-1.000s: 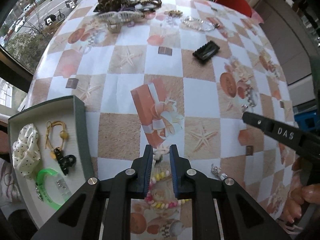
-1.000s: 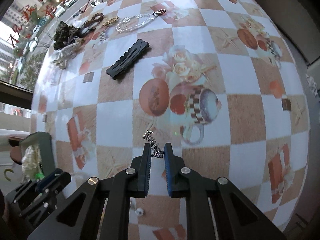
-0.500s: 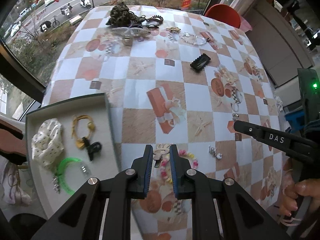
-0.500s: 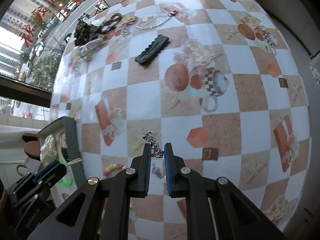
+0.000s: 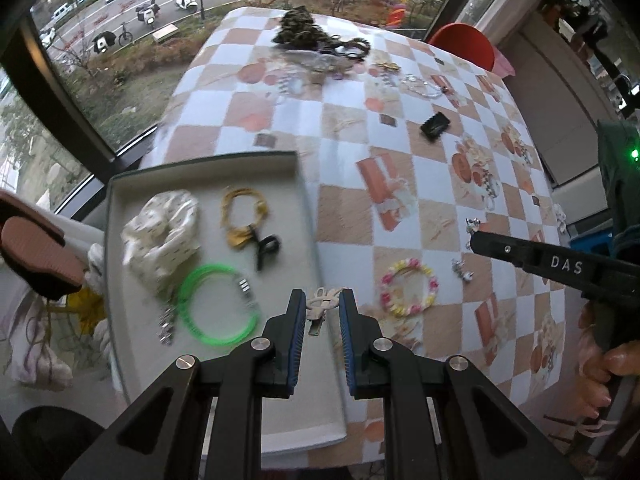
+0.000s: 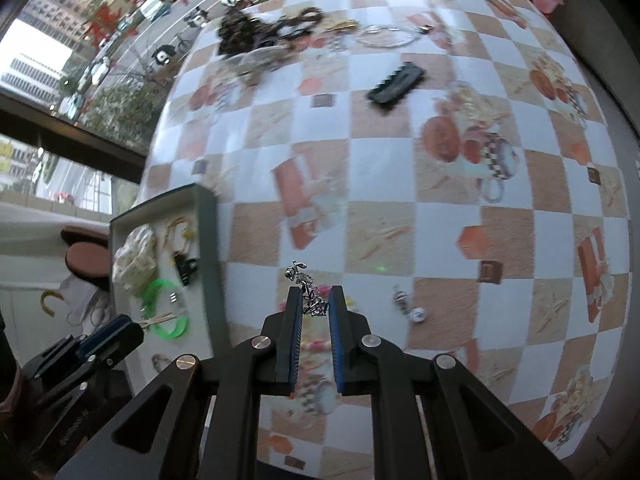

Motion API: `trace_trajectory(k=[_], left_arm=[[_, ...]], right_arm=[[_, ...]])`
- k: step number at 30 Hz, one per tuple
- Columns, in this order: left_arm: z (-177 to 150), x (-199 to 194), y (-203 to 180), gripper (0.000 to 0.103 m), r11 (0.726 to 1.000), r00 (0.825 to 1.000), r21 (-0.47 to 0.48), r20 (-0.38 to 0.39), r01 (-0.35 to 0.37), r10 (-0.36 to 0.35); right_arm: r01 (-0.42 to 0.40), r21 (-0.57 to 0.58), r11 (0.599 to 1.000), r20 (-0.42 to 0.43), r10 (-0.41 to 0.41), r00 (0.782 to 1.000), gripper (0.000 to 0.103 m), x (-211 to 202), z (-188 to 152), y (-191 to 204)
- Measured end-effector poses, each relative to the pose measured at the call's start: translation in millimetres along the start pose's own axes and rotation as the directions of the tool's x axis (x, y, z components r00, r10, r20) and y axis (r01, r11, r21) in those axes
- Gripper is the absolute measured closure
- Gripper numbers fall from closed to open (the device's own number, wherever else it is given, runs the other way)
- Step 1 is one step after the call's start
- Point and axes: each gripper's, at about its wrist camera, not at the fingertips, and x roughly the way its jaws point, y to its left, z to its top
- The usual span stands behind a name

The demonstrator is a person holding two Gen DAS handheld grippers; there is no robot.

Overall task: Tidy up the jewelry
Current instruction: 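Carry the charm and bunny-ear clip in both grippers over the tray, then open both grippers to release the charm and clip into the tray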

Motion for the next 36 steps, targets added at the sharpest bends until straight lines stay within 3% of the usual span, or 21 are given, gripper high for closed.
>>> trace_trajectory(k=[10,21,30,36], left_arm=[[-34.2,-11.0,53.2,0.082,0.997,0.999,-0.068,-0.020,-0.033,0.032],[-64.1,9.7,90.9,0.082,0.991,0.994,-0.123,-0.095,-0.058,0.046],[-69.4,37.1,110.1,0.082,0.984,0.988,-0.152,-0.137,-0.093,0.073],[-61.2,38.6,108.4,0.082,0.987,0.990,-0.119,-0.109,-0.106,0.093]], right_arm=[[-0.043,-0.124,0.991,-0.055,0.036,0.998,0.089,21.2,-7.2,69.3],[-0.070,-0.224,0.972,-0.146,0.037,0.989,0.089,61.2,-20.9,123.1],[-0.114,-0.252,0.961,-0.209,0.061,0.976,0.089,92.2,-21.4,152.8],[-0.161,-0.255,0.953,-0.261,0.093,0.961,0.089,115.5,-21.7,172.3]])
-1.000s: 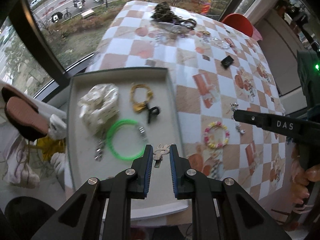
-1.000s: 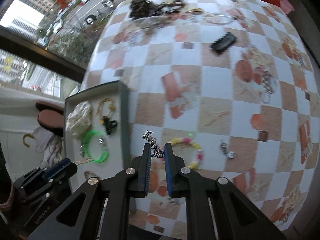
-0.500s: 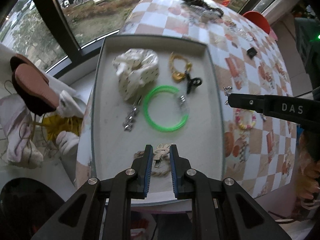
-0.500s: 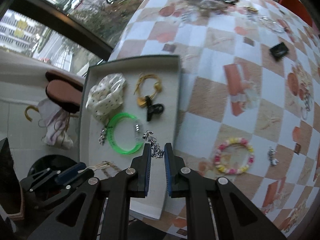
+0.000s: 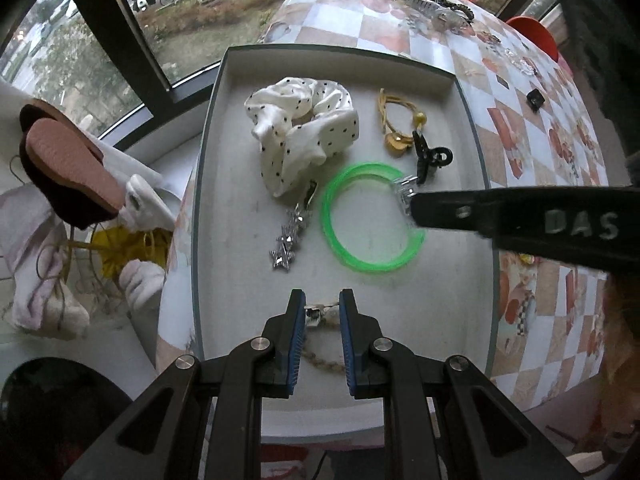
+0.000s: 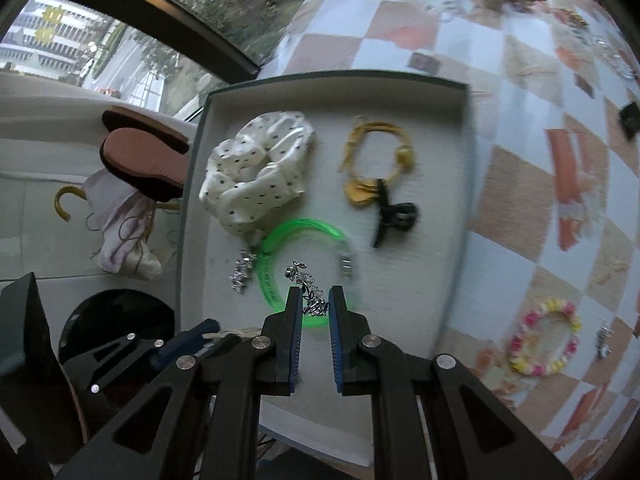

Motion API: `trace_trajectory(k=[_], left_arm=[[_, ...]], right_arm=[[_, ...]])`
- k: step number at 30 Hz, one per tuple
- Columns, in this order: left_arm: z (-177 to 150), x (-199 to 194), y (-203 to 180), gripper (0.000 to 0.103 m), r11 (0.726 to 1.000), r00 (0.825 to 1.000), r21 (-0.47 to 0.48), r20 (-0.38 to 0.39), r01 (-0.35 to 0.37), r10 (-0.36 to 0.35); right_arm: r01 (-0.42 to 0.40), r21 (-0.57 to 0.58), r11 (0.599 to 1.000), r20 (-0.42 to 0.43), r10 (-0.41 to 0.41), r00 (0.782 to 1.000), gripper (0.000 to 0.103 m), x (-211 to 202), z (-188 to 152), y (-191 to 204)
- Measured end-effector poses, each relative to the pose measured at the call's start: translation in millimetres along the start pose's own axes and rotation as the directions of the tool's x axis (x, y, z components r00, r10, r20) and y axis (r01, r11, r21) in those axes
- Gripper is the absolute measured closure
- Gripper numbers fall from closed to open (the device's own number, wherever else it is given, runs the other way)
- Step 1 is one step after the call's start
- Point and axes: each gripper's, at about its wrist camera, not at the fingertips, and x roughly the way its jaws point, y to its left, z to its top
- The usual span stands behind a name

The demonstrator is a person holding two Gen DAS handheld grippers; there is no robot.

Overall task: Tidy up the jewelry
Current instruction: 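Open both grippers to release the charm and clip into the tray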

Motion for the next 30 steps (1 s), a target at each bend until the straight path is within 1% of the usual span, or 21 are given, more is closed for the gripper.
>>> trace_trajectory(k=[5,9,16,23,24,25,26,28,30], left_arm=[[4.7,1.0,1.8,0.082,1.000,1.000,-0.009,0.015,-0.006,0.006],[8.5,4.4,1.9,0.082,1.000,1.000,-0.007,0.024,-0.015,0.015],[9.2,18.0,5.8,0.081,0.999,0.999,-0.005,-0.007,-0.037,0.037],[7.5,23.7,6.7,0.081,0.999,0.998,-0.006,-0.027,-0.054,0.054],[7.2,23.6,6.7,0.081,0.998,0.998,-0.004,-0.027,-0.058,0.058],[7.3,23.5,6.2,0.081,0.998,0.998,-0.003,-0.028,-0.060,0.060],[7.1,22.7,5.8,0.081,0.998,0.998,-0.002,-0.028,-0.061,0.061],[7.4,21.7,4.1,0.081,0.998,0.997,-0.001,-0.028,-0.065,0.065],[7.0,20.5,3.3,0.081,0.998,0.997,0.000,-0.027,-0.070,0.070]], right_arm=[[-0.009,0.022,1.000,-0.040,0.010,0.999,0.089,18.7,5.9,-0.9],[0.004,0.035,0.999,-0.056,-0.003,0.998,0.089,27.4,10.0,-4.7],[0.034,0.060,0.998,-0.064,-0.030,0.998,0.088,30.1,13.3,-12.8],[0.025,0.072,0.997,-0.067,-0.020,0.998,0.087,27.2,13.2,-20.2],[0.021,0.073,0.997,-0.066,-0.016,0.998,0.086,26.2,13.1,-20.8],[0.015,0.073,0.997,-0.064,-0.011,0.998,0.081,25.2,12.8,-22.3],[0.011,0.073,0.997,-0.062,-0.007,0.998,0.073,23.1,12.5,-23.2],[0.004,0.071,0.997,-0.051,-0.001,0.999,0.064,18.1,11.9,-23.4],[-0.005,0.072,0.997,-0.044,0.008,0.999,0.064,14.6,10.9,-21.1]])
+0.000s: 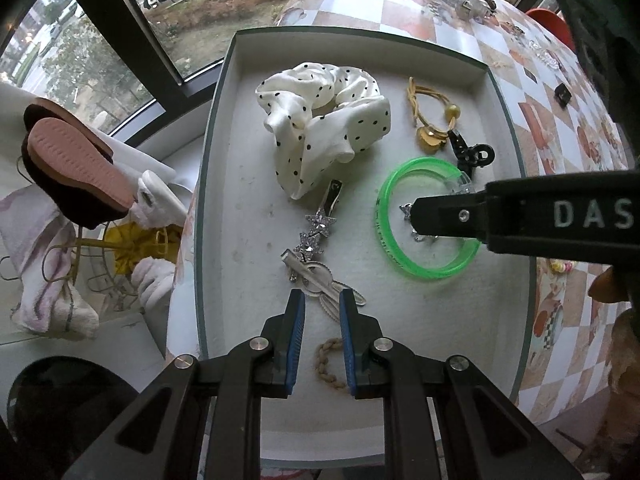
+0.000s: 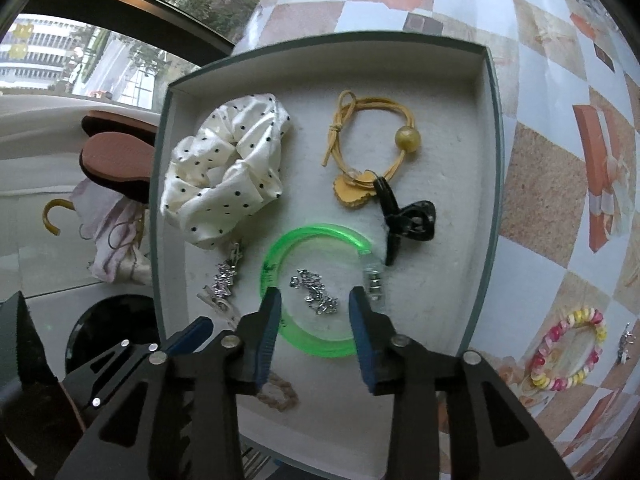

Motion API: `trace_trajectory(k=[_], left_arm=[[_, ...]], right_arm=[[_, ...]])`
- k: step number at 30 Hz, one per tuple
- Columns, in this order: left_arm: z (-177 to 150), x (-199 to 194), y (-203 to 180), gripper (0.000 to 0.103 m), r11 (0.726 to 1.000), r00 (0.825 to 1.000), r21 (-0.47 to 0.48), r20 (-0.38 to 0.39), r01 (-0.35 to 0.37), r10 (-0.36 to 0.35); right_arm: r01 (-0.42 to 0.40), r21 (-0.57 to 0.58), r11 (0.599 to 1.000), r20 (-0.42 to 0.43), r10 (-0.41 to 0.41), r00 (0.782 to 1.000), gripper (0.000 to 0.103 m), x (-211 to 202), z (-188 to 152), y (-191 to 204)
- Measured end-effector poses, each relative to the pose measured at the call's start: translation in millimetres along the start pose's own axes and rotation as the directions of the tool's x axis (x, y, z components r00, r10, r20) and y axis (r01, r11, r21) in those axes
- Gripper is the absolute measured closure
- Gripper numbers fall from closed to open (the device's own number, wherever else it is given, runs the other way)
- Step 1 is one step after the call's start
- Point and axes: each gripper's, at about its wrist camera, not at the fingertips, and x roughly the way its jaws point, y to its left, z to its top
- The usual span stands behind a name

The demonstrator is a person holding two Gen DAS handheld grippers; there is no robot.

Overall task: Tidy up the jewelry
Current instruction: 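Open both grippers to release the charm and clip into the tray, then move both open grippers back over the table toward the remaining items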

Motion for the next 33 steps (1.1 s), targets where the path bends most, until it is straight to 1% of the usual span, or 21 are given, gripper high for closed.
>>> trace_trajectory(k=[4,7,12,14,15,16,17,18,19,20,24,29,30,31,33], left_arm=[[0.4,-3.1,-2.7,0.081,1.000,1.000,0.005,-0.003,-0.010,0.010],[0.5,-4.2,-3.9,0.081,1.000,1.000,0.010,-0.006,-0.017,0.017],[2.3,-8.9,-6.5,0.081,1.000,1.000,0.014,-0.002,-0.025,0.025],[2.3,-10.9,-8.3,0.081,0.999,1.000,0.022,0.000,-0.031,0.031],[2.7,-11.4,-9.5,0.079,0.999,0.999,0.026,0.001,-0.034,0.034],[2.8,-12.6,-10.9,0.053,0.999,0.999,0.031,0.001,-0.038,0.038],[2.2,-14.4,-11.5,0.032,0.999,0.999,0.031,0.004,-0.041,0.041],[1.8,-18.2,-11.9,0.009,0.998,0.998,0.026,0.023,-0.053,0.053],[1.2,-23.9,-13.4,0.008,0.998,0.997,0.026,0.052,-0.064,0.063],[1.4,-26.3,-15.5,0.008,0.997,0.996,0.034,0.058,-0.064,0.062],[3.9,-28.8,-20.2,0.008,0.997,0.997,0.046,0.043,-0.066,0.064],[4.2,-35.0,-28.6,0.008,0.994,0.996,0.066,0.049,-0.082,0.079],[3.9,-35.2,-29.8,0.002,0.993,0.995,0.074,0.052,-0.089,0.086],[3.9,-36.0,-31.5,0.000,0.992,0.994,0.082,0.055,-0.100,0.096],[4.4,-38.8,-34.7,0.000,0.990,0.993,0.096,0.066,-0.107,0.101]], right_arm=[[-0.022,0.012,1.000,0.021,0.022,1.000,0.063,-11.9,-2.8,-0.5],[-0.043,0.025,0.999,0.038,0.042,0.998,0.057,-24.7,-5.7,-4.0],[-0.054,0.041,0.998,0.070,0.051,0.996,0.055,-44.7,-10.7,-11.8],[-0.054,0.049,0.997,0.083,0.050,0.995,0.052,-52.2,-13.7,-16.6],[-0.053,0.054,0.997,0.090,0.048,0.995,0.052,-56.1,-15.8,-19.2],[-0.053,0.059,0.997,0.095,0.047,0.994,0.051,-58.9,-18.0,-21.0],[-0.054,0.064,0.996,0.100,0.047,0.994,0.050,-59.7,-20.7,-21.4],[-0.054,0.069,0.996,0.104,0.046,0.994,0.050,-63.1,-22.8,-24.8],[-0.054,0.075,0.996,0.108,0.046,0.993,0.050,-67.4,-25.6,-29.3],[-0.054,0.079,0.995,0.111,0.045,0.993,0.050,-67.3,-26.2,-28.9],[-0.053,0.104,0.993,0.123,0.040,0.992,0.050,-75.9,-34.0,-39.3],[-0.055,0.126,0.990,0.136,0.038,0.990,0.049,-85.6,-44.9,-51.0],[-0.056,0.129,0.990,0.140,0.037,0.990,0.049,-88.0,-47.5,-53.9],[-0.056,0.133,0.990,0.144,0.036,0.989,0.045,-90.3,-50.1,-57.0],[-0.053,0.157,0.986,0.149,0.030,0.988,0.042,-92.7,-54.7,-61.1]])
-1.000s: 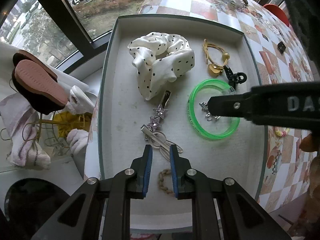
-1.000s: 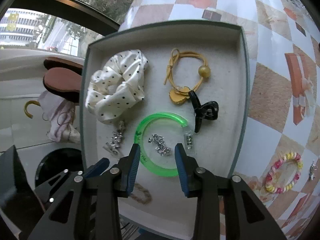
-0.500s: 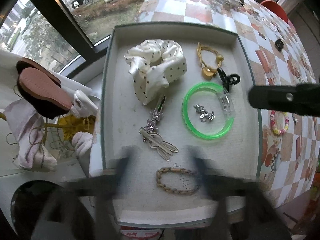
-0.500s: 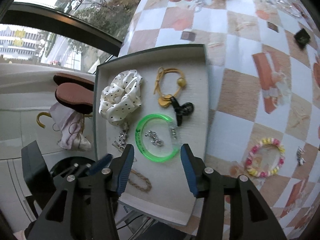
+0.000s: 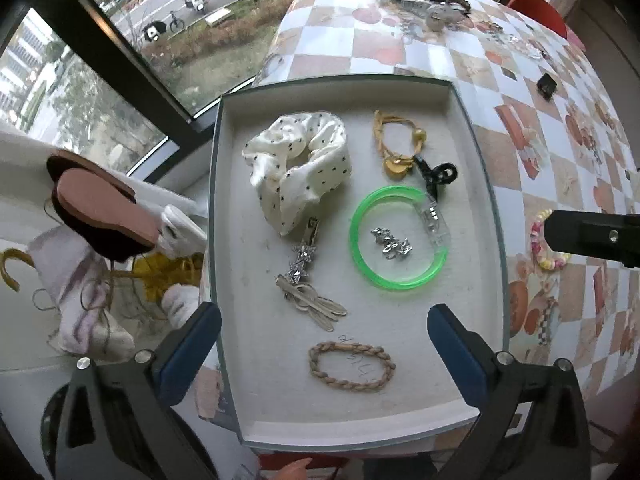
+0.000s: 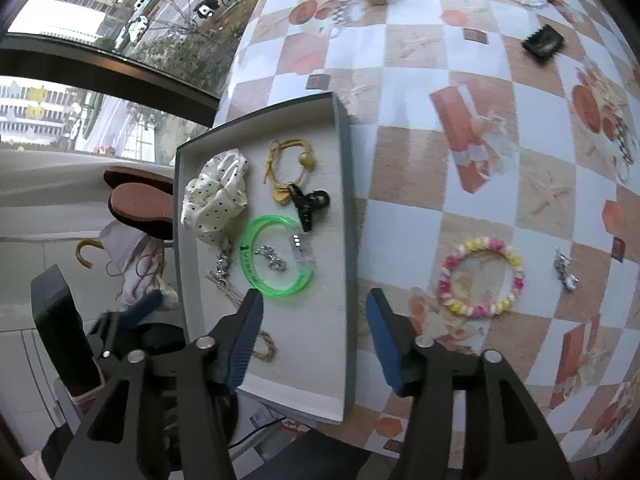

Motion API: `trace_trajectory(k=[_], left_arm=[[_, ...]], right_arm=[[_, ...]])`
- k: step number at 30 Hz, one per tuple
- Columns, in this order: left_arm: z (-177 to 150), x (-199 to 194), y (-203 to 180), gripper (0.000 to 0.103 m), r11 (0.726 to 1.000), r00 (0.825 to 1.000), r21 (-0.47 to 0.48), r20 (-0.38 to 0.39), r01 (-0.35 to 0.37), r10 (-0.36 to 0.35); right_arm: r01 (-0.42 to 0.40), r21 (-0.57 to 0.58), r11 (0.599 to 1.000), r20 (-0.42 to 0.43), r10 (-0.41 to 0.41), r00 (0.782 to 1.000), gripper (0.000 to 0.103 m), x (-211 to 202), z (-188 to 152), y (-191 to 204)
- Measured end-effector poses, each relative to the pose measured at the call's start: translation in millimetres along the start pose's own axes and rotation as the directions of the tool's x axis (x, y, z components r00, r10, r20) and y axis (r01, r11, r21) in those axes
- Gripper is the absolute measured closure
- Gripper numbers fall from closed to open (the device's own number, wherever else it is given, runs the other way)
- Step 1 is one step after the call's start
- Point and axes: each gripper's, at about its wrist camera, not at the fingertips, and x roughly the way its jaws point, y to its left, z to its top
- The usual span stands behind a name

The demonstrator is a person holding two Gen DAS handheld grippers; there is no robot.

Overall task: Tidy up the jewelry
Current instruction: 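Move both open grippers back over the table toward the remaining items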

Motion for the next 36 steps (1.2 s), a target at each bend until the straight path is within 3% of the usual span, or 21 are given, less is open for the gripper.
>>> trace_trajectory(k=[10,13,25,36], left_arm=[[11.1,-14.3,-25.3,0.000,0.997,1.000,0.074,0.018,-0.006,0.004],[15.1,-19.6,-36.7,0.000,0.995,1.000,0.099,0.023,-0.003,0.000],[32.9,-32.6,-95.2,0.000,0.982,0.999,0.184,0.031,0.031,-0.037],[41.7,-23.3,-152.1,0.000,0.967,0.995,0.234,-0.014,0.097,-0.097]], right_arm=[[0.023,0.114,0.993,0.049,-0.028,0.998,0.031,-28.1,-15.9,-51.5],[0.034,0.162,0.986,0.063,-0.044,0.997,0.022,-35.6,-22.3,-71.8],[0.074,0.337,0.939,0.093,-0.112,0.989,0.022,-61.9,-40.2,-149.8],[0.142,0.309,0.940,0.060,-0.169,0.984,0.022,-65.8,-33.0,-179.5]])
